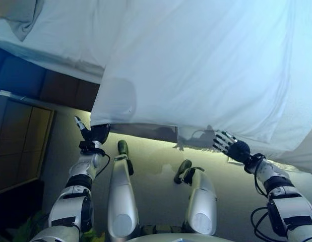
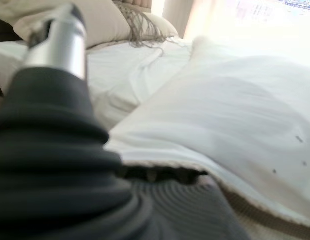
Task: Make the bed neatly
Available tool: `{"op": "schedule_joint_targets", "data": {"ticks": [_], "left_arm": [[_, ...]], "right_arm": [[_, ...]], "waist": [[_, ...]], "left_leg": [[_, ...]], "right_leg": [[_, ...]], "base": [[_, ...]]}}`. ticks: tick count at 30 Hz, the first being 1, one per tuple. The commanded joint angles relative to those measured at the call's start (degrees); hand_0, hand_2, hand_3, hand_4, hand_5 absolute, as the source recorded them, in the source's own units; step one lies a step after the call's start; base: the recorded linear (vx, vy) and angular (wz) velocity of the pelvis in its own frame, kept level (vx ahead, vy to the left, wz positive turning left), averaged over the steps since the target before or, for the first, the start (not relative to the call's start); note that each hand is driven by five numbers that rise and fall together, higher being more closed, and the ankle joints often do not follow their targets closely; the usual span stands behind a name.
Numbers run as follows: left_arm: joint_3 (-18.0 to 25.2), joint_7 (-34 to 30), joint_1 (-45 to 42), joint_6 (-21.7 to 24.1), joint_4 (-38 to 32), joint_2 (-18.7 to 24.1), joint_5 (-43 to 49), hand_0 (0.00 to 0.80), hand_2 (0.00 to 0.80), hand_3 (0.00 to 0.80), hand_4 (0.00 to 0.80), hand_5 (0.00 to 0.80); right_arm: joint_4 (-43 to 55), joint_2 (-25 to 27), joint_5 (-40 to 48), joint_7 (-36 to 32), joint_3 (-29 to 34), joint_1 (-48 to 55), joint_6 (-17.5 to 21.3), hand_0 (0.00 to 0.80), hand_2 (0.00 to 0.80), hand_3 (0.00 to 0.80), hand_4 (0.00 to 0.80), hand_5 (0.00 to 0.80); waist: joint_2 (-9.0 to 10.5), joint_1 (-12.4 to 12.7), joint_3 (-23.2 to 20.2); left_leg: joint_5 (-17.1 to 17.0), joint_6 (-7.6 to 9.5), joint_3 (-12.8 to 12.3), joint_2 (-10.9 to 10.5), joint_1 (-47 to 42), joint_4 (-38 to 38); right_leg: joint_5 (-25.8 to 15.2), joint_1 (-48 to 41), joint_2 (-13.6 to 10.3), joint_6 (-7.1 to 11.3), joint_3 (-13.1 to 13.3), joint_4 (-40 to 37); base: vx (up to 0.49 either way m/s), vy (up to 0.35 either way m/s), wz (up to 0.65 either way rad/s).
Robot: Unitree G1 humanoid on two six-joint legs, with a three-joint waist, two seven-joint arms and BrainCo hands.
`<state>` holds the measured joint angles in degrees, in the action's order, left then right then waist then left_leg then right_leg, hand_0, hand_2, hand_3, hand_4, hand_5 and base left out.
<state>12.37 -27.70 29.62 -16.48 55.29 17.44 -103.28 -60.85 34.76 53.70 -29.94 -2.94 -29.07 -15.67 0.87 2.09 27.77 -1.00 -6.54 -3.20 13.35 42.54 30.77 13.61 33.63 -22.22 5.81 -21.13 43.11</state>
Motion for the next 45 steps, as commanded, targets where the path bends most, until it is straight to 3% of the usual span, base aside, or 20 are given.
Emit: {"op": "schedule_joint_targets", "data": {"ticks": [1, 7, 11, 14, 23, 32, 39, 45], "left_arm": [[6.23, 0.07, -7.11, 11.1, 3.59, 14.19, -9.47, 0.0, 0.0, 0.0, 0.0, 0.0], [2.5, 7.2, -6.42, 9.19, 3.63, 12.98, -4.63, 0.0, 0.0, 0.0, 0.0, 0.0], [0.86, 10.52, -6.36, 8.19, 4.26, 12.53, -4.19, 0.0, 0.0, 0.0, 0.0, 0.0], [-1.24, 11.08, -6.29, 6.43, 5.63, 11.44, -2.72, 0.0, 0.0, 0.0, 0.0, 0.0], [-3.89, 11.12, -7.04, 2.48, 9.08, 8.23, 1.25, 0.0, 0.0, 0.0, 0.0, 0.0], [-4.97, 13.64, -8.31, 3.64, 12.48, 5.45, 5.36, 0.0, 0.0, 0.0, 0.0, 0.0], [-1.03, 19.61, -9.69, 3.08, 17.37, 7.3, 7.56, 0.0, 0.0, 0.0, 0.0, 0.0], [-0.42, 15.7, -13.57, 4.7, 17.04, 5.26, 13.02, 0.0, 0.0, 0.0, 0.0, 0.0]], "right_arm": [[-1.13, 1.89, 2.55, -1.51, 0.69, 0.64, -0.32, 0.0, 0.0, 0.0, 0.0, 0.0], [1.82, 2.91, 3.8, -0.95, -1.07, -2.48, -1.29, 0.0, 0.0, 0.0, 0.0, 0.0], [3.65, 3.8, 4.72, -0.22, -2.06, -3.46, -1.28, 0.0, 0.0, 0.0, 0.0, 0.0], [4.18, 4.35, 5.58, 0.49, -2.67, -4.49, -1.14, 0.0, 0.0, 0.0, 0.0, 0.0], [5.72, 4.33, 7.82, 1.39, -3.93, -7.41, -0.84, 0.0, 0.0, 0.0, 0.0, 0.0], [7.06, 2.69, 9.22, 2.7, -3.88, -8.32, -0.26, 0.0, 0.0, 0.0, 0.0, 0.0], [7.4, 1.07, 9.32, 3.04, -3.62, -6.82, -0.42, 0.0, 0.0, 0.0, 0.0, 0.0], [9.96, -1.46, 8.69, 3.43, -2.59, -1.62, -0.88, 0.0, 0.0, 0.0, 0.0, 0.0]], "waist": [[2.64, 3.33, -1.56], [2.22, 2.99, -1.24], [2.2, 2.75, -0.66], [2.21, 2.8, -0.49], [2.92, 3.34, 0.28], [3.26, 3.72, 1.0], [2.56, 3.2, 0.2], [2.12, 1.98, -2.09]], "left_leg": [[10.88, -4.99, 2.88, 3.18, -1.78, 6.36], [13.05, -5.41, 2.88, 3.06, 1.36, 9.31], [12.24, -5.11, 2.9, 2.73, 3.6, 10.51], [13.67, -5.32, 3.41, 2.97, 4.39, 11.7], [13.01, -4.81, 4.1, 3.1, 5.87, 11.19], [12.05, -4.14, 4.2, 2.55, 4.98, 9.22], [10.65, -4.01, 2.45, 2.56, -0.69, 4.71], [9.14, -3.6, -1.31, 2.73, -8.73, -1.16]], "right_leg": [[-11.2, 7.25, -5.85, 6.7, 8.87, -9.08], [-10.43, 10.46, -5.81, 7.48, 9.68, -7.17], [-11.33, 12.38, -5.81, 6.67, 9.84, -6.52], [-9.82, 13.18, -5.41, 7.17, 10.14, -4.81], [-10.25, 14.3, -5.06, 6.77, 9.06, -4.94], [-10.95, 13.36, -4.52, 6.3, 7.76, -6.4], [-12.19, 8.68, -4.21, 6.55, 6.62, -10.95], [-13.95, 2.27, -3.41, 6.94, 4.66, -16.91]], "base": [[-0.085, 0.116, -0.03], [-0.051, 0.096, -0.01], [-0.103, 0.055, 0.04], [0.002, 0.009, 0.07], [-0.055, -0.034, 0.01], [-0.035, -0.059, 0.04], [0.03, -0.074, 0.11], [0.082, -0.087, -0.1]]}}
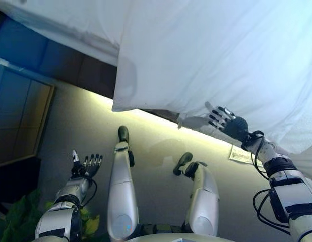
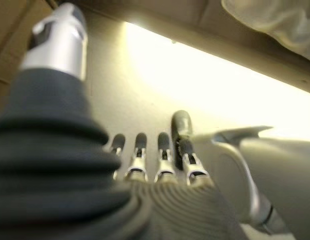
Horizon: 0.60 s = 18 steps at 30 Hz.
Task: Make the bed neatly
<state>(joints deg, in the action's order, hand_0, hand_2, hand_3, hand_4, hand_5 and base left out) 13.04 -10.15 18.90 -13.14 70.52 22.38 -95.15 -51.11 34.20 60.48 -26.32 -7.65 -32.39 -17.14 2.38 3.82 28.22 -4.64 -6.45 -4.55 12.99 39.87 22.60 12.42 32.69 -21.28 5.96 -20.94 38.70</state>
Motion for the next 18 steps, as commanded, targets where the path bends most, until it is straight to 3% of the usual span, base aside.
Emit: {"op": "schedule_joint_targets", "data": {"ticks": [1, 4, 8, 13, 18], "left_arm": [[-1.42, -1.81, -3.23, 2.05, 1.31, -0.07, 7.12, 0.0, 0.0, 0.0, 0.0, 0.0], [-4.87, -0.1, -4.16, 6.29, 0.97, -1.07, 24.47, 0.0, 0.0, 0.0, 0.0, 0.0], [-10.79, 1.23, -5.22, 7.91, 1.27, -1.49, 38.49, 0.0, 0.0, 0.0, 0.0, 0.0], [-14.43, 0.27, -8.65, 8.31, 1.27, -2.12, 47.5, 0.0, 0.0, 0.0, 0.0, 0.0], [-14.46, -1.86, -11.39, 6.27, 2.66, -3.38, 55.46, 0.0, 0.0, 0.0, 0.0, 0.0]], "right_arm": [[0.29, -1.26, 1.58, -0.12, 2.38, 2.35, 0.39, 0.0, 0.0, 0.0, 0.0, 0.0], [0.23, -3.09, -1.34, -0.14, 2.61, 5.45, 0.2, 0.0, 0.0, 0.0, 0.0, 0.0], [-0.89, -4.08, -6.01, -0.82, 2.81, 9.78, -0.52, 0.0, 0.0, 0.0, 0.0, 0.0], [-3.43, -5.7, -10.93, -3.48, 4.2, 18.84, -0.42, 0.0, 0.0, 0.0, 0.0, 0.0], [-8.82, -8.84, -15.63, -5.16, 6.26, 25.28, 0.55, 0.0, 0.0, 0.0, 0.0, 0.0]], "waist": [[0.55, 0.11, -2.95], [0.29, -1.01, -4.97], [-0.56, -2.46, -7.61], [-1.92, -3.93, -12.62], [-2.18, -5.18, -17.46]], "left_leg": [[12.4, -3.66, -0.56, 3.17, -7.47, 5.74], [10.89, -3.47, -3.2, 3.29, -12.61, 1.46], [8.84, -3.23, -6.87, 2.96, -20.05, -4.73], [6.21, -3.22, -10.44, 2.07, -30.8, -14.04], [4.56, -3.41, -12.66, 1.79, -37.87, -19.56]], "right_leg": [[-13.09, 2.1, -4.26, 6.9, 4.1, -13.56], [-14.49, -2.1, -3.55, 7.0, 2.94, -17.79], [-16.36, -8.17, -2.28, 7.07, 1.51, -23.65], [-18.68, -18.7, 1.7, 7.07, -0.75, -33.34], [-19.77, -25.11, 4.28, 6.5, -1.2, -38.42]], "base": [[0.122, -0.119, -0.37], [0.141, -0.119, -0.31], [0.172, -0.1, -0.16], [0.247, -0.119, -0.19], [0.249, -0.159, -0.21]]}}
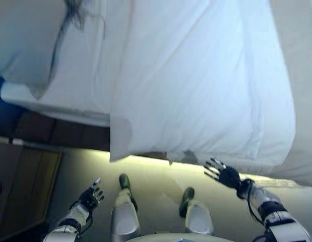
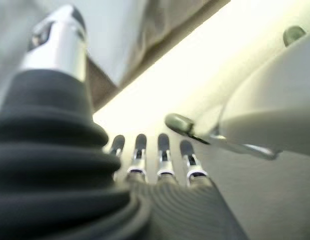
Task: Make the bed neatly
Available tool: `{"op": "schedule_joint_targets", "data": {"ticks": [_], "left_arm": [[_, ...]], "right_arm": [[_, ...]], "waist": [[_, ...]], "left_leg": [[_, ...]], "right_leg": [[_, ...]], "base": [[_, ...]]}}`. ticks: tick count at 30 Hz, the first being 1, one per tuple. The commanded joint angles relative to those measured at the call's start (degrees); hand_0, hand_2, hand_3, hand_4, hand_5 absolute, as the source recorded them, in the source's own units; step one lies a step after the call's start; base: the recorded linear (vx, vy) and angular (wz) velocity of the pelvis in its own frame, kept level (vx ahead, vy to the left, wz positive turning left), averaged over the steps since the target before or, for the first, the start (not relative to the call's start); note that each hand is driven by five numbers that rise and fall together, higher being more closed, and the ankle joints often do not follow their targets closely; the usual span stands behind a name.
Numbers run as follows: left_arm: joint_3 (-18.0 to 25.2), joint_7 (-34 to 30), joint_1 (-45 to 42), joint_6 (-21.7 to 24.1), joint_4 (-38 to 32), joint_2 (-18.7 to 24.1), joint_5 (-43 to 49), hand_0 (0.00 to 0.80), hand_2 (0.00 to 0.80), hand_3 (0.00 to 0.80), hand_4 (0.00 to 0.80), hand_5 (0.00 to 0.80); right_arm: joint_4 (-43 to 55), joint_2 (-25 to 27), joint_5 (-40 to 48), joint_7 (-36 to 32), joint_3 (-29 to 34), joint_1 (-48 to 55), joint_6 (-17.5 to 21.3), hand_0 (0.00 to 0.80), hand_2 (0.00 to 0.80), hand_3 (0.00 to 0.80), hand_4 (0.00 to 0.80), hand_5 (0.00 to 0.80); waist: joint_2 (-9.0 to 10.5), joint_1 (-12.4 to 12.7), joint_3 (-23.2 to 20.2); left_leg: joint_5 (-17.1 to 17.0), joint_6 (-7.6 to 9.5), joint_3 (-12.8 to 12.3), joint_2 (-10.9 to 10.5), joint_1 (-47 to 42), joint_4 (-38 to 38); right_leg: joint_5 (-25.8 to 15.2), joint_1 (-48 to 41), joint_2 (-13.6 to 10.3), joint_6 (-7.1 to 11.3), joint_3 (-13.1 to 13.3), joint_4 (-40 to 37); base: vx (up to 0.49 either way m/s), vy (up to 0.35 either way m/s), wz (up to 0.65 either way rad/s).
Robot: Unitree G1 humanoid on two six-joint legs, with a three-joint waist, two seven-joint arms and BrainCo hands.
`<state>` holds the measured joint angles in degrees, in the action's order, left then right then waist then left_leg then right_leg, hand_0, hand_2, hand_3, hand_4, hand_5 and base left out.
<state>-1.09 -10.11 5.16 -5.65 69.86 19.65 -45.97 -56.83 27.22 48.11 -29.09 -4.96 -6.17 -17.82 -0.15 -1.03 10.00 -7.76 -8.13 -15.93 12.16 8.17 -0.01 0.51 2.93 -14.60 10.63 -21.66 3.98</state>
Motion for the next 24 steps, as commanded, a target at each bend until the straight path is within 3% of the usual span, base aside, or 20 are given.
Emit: {"op": "schedule_joint_targets", "data": {"ticks": [1, 5, 7, 11, 12, 13, 14, 16, 19, 24], "left_arm": [[-0.33, -2.16, 1.99, -1.45, 3.68, -0.71, 7.47, 0.0, 0.0, 0.0, 0.0, 0.0], [-1.26, -3.39, 0.61, -2.78, 5.39, -1.62, 15.53, 0.0, 0.0, 0.0, 0.0, 0.0], [-2.07, -4.48, 0.28, -3.48, 6.44, -2.2, 18.32, 0.0, 0.0, 0.0, 0.0, 0.0], [-3.58, -6.16, -0.92, -3.22, 7.54, -3.86, 22.49, 0.0, 0.0, 0.0, 0.0, 0.0], [-4.21, -6.43, -1.19, -3.31, 7.58, -4.49, 23.93, 0.0, 0.0, 0.0, 0.0, 0.0], [-5.51, -6.35, -1.56, -2.78, 8.25, -5.24, 23.7, 0.0, 0.0, 0.0, 0.0, 0.0], [-6.18, -6.82, -1.9, -2.81, 8.63, -5.65, 23.52, 0.0, 0.0, 0.0, 0.0, 0.0], [-6.66, -7.25, -1.88, -4.15, 8.57, -5.84, 22.7, 0.0, 0.0, 0.0, 0.0, 0.0], [-7.37, -7.7, -1.0, -6.08, 9.52, -7.31, 23.2, 0.0, 0.0, 0.0, 0.0, 0.0], [-8.48, -4.76, -1.22, -4.74, 9.78, -9.19, 21.84, 0.0, 0.0, 0.0, 0.0, 0.0]], "right_arm": [[-4.27, -2.4, -4.32, -2.85, 3.81, -0.25, 1.82, 0.0, 0.0, 0.0, 0.0, 0.0], [-10.21, -5.63, -6.21, -2.11, 4.21, 2.44, 3.78, 0.0, 0.0, 0.0, 0.0, 0.0], [-12.71, -7.22, -6.16, -0.81, 4.28, 3.25, 4.96, 0.0, 0.0, 0.0, 0.0, 0.0], [-14.85, -9.27, -10.33, 4.84, 2.87, 4.08, 9.54, 0.0, 0.0, 0.0, 0.0, 0.0], [-15.39, -9.58, -11.57, 7.09, 2.64, 4.0, 10.64, 0.0, 0.0, 0.0, 0.0, 0.0], [-16.06, -9.81, -11.69, 9.43, 2.04, 3.59, 10.66, 0.0, 0.0, 0.0, 0.0, 0.0], [-16.68, -9.98, -11.24, 11.36, 1.87, 3.32, 10.4, 0.0, 0.0, 0.0, 0.0, 0.0], [-18.16, -10.2, -11.38, 13.5, 2.95, 3.39, 10.06, 0.0, 0.0, 0.0, 0.0, 0.0], [-20.56, -11.81, -9.35, 15.66, 4.04, 3.93, 10.7, 0.0, 0.0, 0.0, 0.0, 0.0], [-20.59, -14.81, -8.55, 16.43, 2.54, 4.34, 10.76, 0.0, 0.0, 0.0, 0.0, 0.0]], "waist": [[0.35, -0.39, 0.16], [0.03, -1.15, -3.67], [-0.23, -2.17, -5.5], [-0.73, -2.88, -6.21], [-0.46, -2.81, -6.07], [-0.71, -2.3, -5.84], [-0.97, -2.11, -5.54], [-1.23, -2.67, -5.59], [-1.24, -2.5, -6.39], [-0.73, -1.57, -7.26]], "left_leg": [[7.35, -1.8, -1.53, 2.65, -7.17, 2.21], [6.18, -2.39, -3.04, 2.92, -11.75, -1.31], [6.07, -2.88, -3.53, 3.28, -13.89, -1.97], [4.08, -3.27, -1.98, 3.6, -14.1, 1.38], [4.24, -2.18, -1.44, 2.13, -13.57, 1.46], [5.96, -1.0, 1.45, -0.73, -13.57, -0.22], [6.6, -0.33, 2.83, -1.92, -13.88, -1.4], [6.99, 0.12, 1.76, -1.72, -14.93, -2.0], [7.39, 0.61, 0.7, -2.18, -17.1, -3.96], [8.27, 1.19, 0.64, -2.97, -18.17, -4.52]], "right_leg": [[-8.11, 3.71, -2.0, 1.73, -0.54, -4.58], [-8.85, 0.08, 0.02, 0.99, -0.54, -8.37], [-7.98, -0.61, 1.69, -0.18, 1.21, -8.91], [-6.28, -2.33, 4.01, -2.34, 3.95, -8.94], [-7.06, -2.24, 3.82, -2.92, 4.15, -8.98], [-7.4, -2.34, 3.74, -2.43, 5.03, -8.98], [-7.77, -2.32, 3.77, -2.05, 5.94, -8.98], [-7.88, -2.75, 3.4, -1.95, 6.3, -8.76], [-7.75, -4.86, 2.38, -0.95, 4.49, -8.93], [-7.81, -6.09, 1.56, -0.19, 3.06, -8.98]], "base": [[0.312, -0.221, -0.17], [0.243, -0.193, -0.19], [0.177, -0.156, -0.16], [0.098, -0.081, -0.23], [0.029, 0.008, -0.24], [0.039, 0.041, -0.24], [0.095, 0.06, -0.37], [0.052, 0.068, -0.55], [0.056, 0.06, -0.17], [0.016, 0.006, 0.0]]}}
